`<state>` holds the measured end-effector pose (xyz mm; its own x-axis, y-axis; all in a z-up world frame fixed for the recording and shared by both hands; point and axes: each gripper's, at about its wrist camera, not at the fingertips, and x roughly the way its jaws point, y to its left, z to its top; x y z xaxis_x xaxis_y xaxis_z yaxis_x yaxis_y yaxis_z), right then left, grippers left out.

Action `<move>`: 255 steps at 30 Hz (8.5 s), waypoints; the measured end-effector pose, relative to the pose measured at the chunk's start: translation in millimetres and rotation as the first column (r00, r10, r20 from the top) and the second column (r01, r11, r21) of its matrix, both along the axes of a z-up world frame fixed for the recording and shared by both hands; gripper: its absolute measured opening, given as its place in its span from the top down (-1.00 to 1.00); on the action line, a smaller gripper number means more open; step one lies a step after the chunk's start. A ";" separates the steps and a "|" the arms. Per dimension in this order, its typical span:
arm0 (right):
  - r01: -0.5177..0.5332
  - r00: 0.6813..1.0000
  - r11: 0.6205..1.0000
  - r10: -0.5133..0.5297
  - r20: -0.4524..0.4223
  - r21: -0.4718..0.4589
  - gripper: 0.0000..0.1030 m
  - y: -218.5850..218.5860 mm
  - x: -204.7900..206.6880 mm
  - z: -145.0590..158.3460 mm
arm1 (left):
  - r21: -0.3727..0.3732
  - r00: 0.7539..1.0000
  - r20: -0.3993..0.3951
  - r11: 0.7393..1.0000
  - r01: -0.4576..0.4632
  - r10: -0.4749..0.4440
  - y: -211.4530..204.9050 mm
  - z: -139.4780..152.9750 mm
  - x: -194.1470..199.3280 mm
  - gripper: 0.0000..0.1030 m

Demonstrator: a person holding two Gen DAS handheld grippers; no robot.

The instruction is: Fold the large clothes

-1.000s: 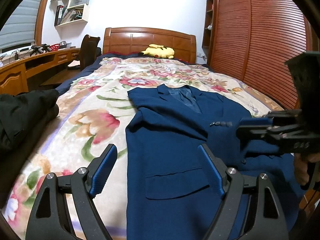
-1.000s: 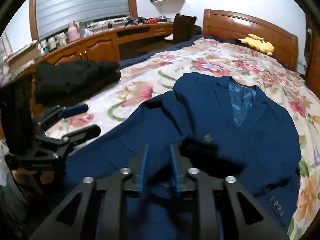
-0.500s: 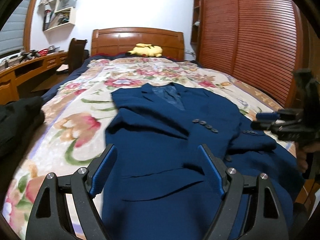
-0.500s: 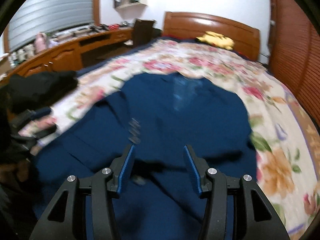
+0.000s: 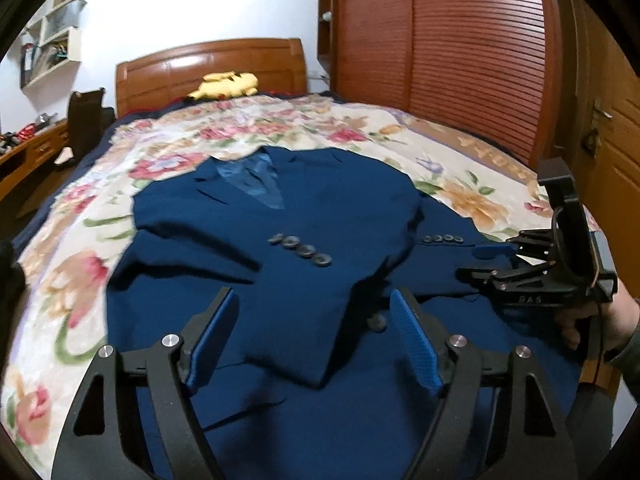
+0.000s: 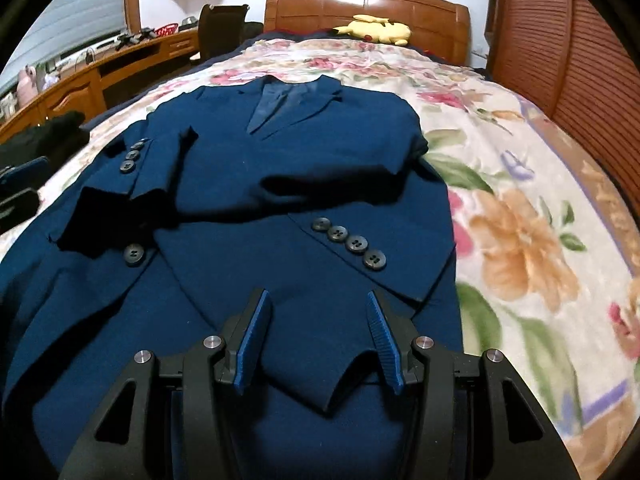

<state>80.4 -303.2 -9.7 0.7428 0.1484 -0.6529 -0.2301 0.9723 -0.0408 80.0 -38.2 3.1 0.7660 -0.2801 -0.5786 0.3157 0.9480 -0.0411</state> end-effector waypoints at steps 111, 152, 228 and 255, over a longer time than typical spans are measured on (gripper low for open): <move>-0.114 0.982 0.993 0.118 0.151 -0.032 -0.02 10.8 -125.8 31.0 | -0.019 0.970 -0.241 0.999 0.034 -0.038 25.7 -39.3 -31.8 0.53; 0.030 0.996 0.999 -0.028 0.090 -0.021 -0.25 -51.4 -175.6 44.6 | 0.092 0.970 -0.042 0.968 -0.234 0.239 133.9 -8.6 -123.2 -0.58; -0.105 0.941 0.994 0.086 0.328 0.040 0.89 -39.5 -234.9 133.1 | -0.104 0.958 0.218 0.981 -0.165 0.185 122.7 107.0 -177.8 0.93; -0.177 0.826 0.984 0.130 0.548 0.033 0.90 -72.7 -327.5 202.1 | -0.114 0.875 0.427 0.974 -0.197 0.227 136.3 229.5 -207.7 0.93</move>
